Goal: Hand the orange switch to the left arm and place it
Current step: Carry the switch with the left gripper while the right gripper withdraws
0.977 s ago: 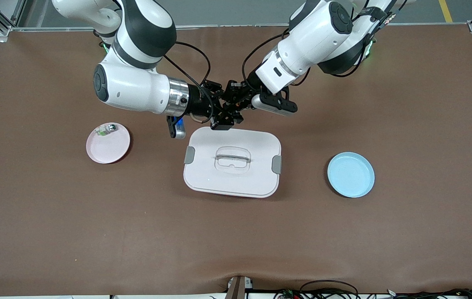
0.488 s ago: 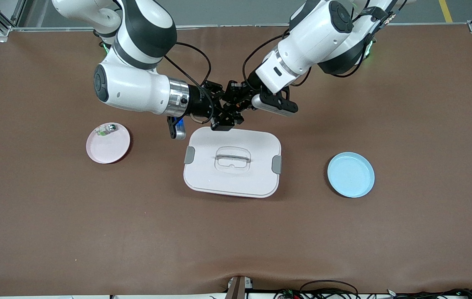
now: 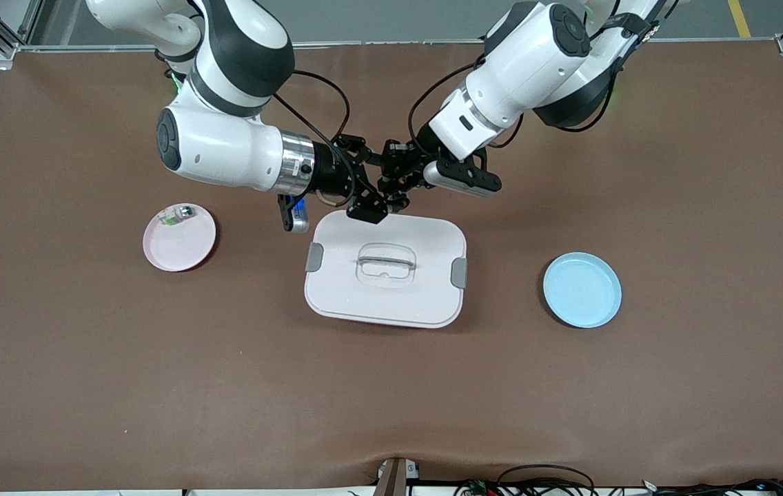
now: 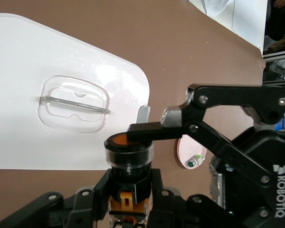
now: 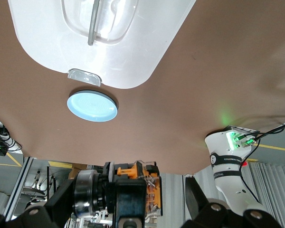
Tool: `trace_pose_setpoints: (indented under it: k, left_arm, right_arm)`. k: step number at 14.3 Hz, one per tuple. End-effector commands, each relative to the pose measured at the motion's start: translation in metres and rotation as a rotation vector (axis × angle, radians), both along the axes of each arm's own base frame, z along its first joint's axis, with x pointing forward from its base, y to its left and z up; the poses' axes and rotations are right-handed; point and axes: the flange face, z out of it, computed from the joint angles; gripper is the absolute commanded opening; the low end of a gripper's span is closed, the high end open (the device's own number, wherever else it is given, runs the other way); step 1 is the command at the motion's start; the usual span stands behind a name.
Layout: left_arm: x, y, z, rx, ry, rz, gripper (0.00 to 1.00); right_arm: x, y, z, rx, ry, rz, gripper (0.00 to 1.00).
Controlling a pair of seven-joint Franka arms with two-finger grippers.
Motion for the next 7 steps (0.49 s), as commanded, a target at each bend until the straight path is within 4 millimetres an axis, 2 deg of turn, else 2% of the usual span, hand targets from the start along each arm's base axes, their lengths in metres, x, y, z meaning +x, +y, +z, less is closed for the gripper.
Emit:
trace_pose_setpoints:
  k: [1,4,7]
  left_arm:
    - [0.013,0.016,0.004,0.048,-0.031,-0.002,0.00]
    - [0.016,0.023,-0.002,0.109,-0.033,-0.027,0.00]
    - [0.028,0.044,-0.003,0.214,-0.045,-0.048,0.00]
  right_arm:
    - [0.005,-0.005,0.007,0.011,0.007,0.007,1.00]
    - [0.008,-0.030,0.007,-0.017,-0.046,0.144,1.00]
    - [0.011,-0.067,0.008,-0.058,-0.068,0.278,1.00]
